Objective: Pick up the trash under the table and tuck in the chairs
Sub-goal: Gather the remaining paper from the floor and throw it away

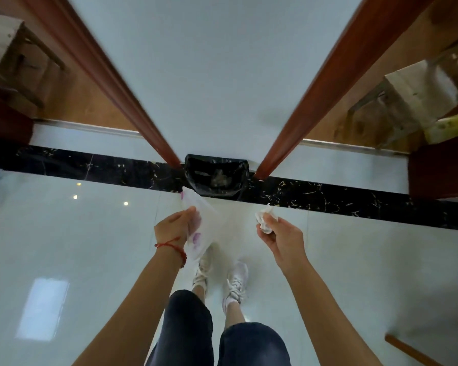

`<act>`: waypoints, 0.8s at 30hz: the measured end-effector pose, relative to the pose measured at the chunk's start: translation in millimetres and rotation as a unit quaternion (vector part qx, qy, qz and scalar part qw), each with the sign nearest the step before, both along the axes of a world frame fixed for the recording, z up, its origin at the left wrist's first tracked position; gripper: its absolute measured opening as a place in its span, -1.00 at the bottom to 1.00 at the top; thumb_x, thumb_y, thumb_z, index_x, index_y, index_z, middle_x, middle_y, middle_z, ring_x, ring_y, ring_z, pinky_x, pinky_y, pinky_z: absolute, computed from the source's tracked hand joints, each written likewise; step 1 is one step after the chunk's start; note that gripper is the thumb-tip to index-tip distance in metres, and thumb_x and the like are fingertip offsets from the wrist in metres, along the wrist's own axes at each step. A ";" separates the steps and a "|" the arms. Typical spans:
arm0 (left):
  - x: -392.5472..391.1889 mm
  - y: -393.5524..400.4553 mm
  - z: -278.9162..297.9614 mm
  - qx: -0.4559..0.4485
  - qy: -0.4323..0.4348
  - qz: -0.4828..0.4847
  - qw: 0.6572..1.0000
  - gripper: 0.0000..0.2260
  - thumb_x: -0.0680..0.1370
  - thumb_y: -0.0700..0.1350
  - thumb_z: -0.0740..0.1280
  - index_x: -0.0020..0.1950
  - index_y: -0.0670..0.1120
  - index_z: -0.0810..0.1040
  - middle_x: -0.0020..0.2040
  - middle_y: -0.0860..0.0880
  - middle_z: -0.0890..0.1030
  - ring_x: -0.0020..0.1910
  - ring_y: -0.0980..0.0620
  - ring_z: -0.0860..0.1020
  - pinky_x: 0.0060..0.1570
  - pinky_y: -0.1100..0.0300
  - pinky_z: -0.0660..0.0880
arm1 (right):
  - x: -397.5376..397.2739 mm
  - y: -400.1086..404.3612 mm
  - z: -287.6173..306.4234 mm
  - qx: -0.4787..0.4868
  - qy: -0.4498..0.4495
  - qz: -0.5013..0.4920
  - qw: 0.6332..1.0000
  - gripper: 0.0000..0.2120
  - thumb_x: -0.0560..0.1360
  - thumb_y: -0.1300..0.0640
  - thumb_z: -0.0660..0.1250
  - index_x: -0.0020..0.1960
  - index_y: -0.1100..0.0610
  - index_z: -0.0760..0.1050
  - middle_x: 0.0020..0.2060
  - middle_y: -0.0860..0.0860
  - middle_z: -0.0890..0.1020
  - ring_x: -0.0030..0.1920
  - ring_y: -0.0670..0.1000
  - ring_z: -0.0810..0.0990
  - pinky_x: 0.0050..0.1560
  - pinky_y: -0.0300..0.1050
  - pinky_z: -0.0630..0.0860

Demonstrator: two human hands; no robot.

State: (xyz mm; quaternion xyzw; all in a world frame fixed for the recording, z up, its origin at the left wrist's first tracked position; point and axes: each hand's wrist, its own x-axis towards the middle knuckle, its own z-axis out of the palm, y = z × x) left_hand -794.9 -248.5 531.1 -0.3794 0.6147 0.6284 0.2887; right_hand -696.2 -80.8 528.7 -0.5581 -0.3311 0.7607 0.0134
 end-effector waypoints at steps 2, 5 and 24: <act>-12.7 1.0 -19.8 0.000 -0.005 0.004 1.000 -0.92 0.46 -0.22 0.36 -0.19 -0.22 0.56 -0.45 0.00 0.65 -0.42 0.11 0.62 -0.51 0.34 0.52 | -8.5 0.7 -18.9 0.004 -0.005 0.001 1.000 -0.88 0.44 0.25 0.37 -0.14 0.32 0.55 -0.20 0.11 0.57 -0.14 0.01 0.57 -0.20 -0.24 0.60; -31.7 2.2 -48.5 0.003 -0.012 0.020 1.000 -0.93 0.45 -0.22 0.37 -0.20 -0.22 0.58 -0.46 0.00 0.65 -0.42 0.11 0.63 -0.48 0.33 0.53 | -18.1 -0.3 -43.9 0.005 -0.018 -0.004 1.000 -0.88 0.43 0.24 0.38 -0.16 0.32 0.55 -0.22 0.11 0.58 -0.13 0.01 0.58 -0.17 -0.22 0.61; -117.6 60.7 -184.5 -0.017 -0.097 0.023 0.995 -0.77 0.49 -0.11 0.34 0.04 -0.24 0.50 0.24 -0.24 0.52 0.16 -0.15 0.53 -0.05 -0.01 0.49 | -44.4 13.4 -121.4 0.017 -0.034 -0.047 0.998 -0.92 0.45 0.23 0.34 -0.13 0.24 0.59 -0.27 0.07 0.63 -0.23 -0.03 0.61 -0.20 -0.25 0.58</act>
